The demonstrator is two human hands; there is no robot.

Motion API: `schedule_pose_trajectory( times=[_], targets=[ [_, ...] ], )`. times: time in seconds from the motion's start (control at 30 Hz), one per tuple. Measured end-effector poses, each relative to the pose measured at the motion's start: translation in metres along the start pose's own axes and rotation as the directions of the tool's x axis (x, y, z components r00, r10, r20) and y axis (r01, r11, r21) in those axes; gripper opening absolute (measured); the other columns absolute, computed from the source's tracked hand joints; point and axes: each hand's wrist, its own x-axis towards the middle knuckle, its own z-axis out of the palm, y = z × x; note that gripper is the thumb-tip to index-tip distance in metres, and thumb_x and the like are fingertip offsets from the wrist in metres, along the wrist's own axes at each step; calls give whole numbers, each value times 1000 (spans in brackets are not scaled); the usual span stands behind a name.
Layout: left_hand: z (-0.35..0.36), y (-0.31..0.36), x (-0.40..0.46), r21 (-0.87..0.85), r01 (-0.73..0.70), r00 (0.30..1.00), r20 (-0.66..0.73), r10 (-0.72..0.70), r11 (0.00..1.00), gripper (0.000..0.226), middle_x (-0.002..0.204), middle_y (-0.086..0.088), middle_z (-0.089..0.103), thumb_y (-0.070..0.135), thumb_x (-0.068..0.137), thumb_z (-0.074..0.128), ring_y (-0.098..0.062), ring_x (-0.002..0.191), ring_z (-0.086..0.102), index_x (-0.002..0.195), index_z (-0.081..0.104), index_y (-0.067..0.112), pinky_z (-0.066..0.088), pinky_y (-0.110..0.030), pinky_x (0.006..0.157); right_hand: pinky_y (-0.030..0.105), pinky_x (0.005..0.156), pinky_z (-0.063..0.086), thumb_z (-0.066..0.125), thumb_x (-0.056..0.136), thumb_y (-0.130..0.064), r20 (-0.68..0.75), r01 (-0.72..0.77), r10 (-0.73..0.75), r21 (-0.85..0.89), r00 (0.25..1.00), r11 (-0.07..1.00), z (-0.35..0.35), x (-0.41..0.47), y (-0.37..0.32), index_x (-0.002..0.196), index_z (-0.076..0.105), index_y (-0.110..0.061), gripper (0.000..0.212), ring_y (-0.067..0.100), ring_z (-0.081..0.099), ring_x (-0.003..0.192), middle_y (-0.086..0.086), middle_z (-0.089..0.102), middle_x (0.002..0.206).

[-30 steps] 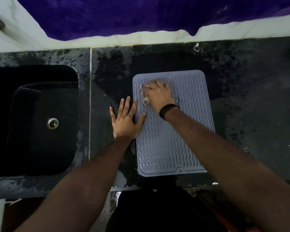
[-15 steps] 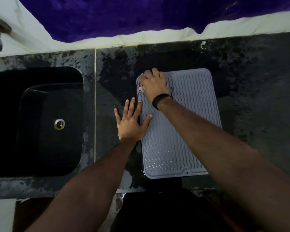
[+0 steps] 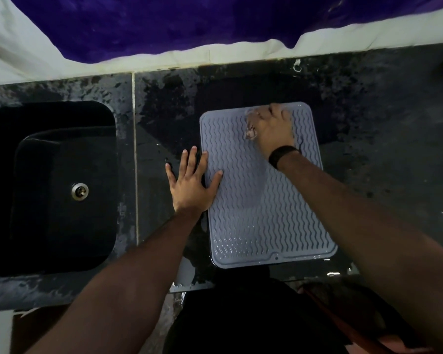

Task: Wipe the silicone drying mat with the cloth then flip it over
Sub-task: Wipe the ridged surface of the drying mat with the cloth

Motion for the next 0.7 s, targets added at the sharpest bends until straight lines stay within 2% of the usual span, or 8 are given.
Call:
schedule_pose_trajectory(
  times=[0.1, 0.2, 0.3, 0.47, 0.57, 0.7],
  targets=[
    [-1, 2, -1, -8, 1, 1000, -3, -1, 1000, 71, 171, 7, 16, 73, 99, 33, -16, 159, 5, 160, 27, 37, -2, -63, 123, 48, 106, 29, 51, 91, -19, -8, 13, -13, 63, 1000, 998, 10, -39, -16, 141, 47, -14, 50, 35, 34, 134, 9, 47, 144],
    [-4, 4, -2, -12, 4, 1000, 5, -4, 1000, 70, 171, 6, 17, 71, 100, 35, -17, 159, 5, 161, 29, 36, -3, -63, 123, 45, 101, 32, 64, 83, -19, -2, 2, -2, 66, 1000, 998, 18, -71, -13, 136, 53, -18, 54, 32, 39, 130, 5, 52, 138],
    [-8, 5, -2, -12, 5, 999, 34, -5, 1000, 72, 172, 5, 14, 71, 100, 34, -16, 159, 2, 161, 27, 35, -4, -64, 123, 44, 101, 32, 64, 83, -22, -6, 3, -3, 96, 1000, 995, 17, -67, -7, 135, 54, -16, 53, 32, 41, 128, 8, 56, 133],
    [-13, 7, -2, -16, 16, 999, 46, -15, 1000, 74, 172, 5, 14, 73, 99, 36, -16, 159, 2, 161, 29, 34, -4, -63, 123, 49, 105, 29, 48, 93, -19, -42, -76, 82, 131, 996, 988, 9, -22, -18, 148, 35, -19, 56, 34, 38, 128, 12, 49, 139],
    [-12, 8, -2, -21, 15, 999, 31, -15, 1000, 73, 171, 4, 17, 73, 99, 37, -17, 159, 5, 160, 32, 33, -4, -63, 123, 47, 105, 28, 52, 91, -20, -22, -77, 81, 124, 997, 989, 17, -36, -25, 152, 25, -17, 66, 32, 37, 130, 10, 46, 144],
    [-8, 6, -3, -31, 6, 1000, -7, -6, 999, 71, 171, 4, 19, 72, 99, 37, -19, 159, 8, 159, 35, 34, -4, -62, 124, 45, 104, 30, 69, 80, -20, -22, -22, 25, 162, 999, 987, 29, -98, -24, 146, 40, -16, 72, 31, 37, 134, 7, 49, 143]
  ],
)
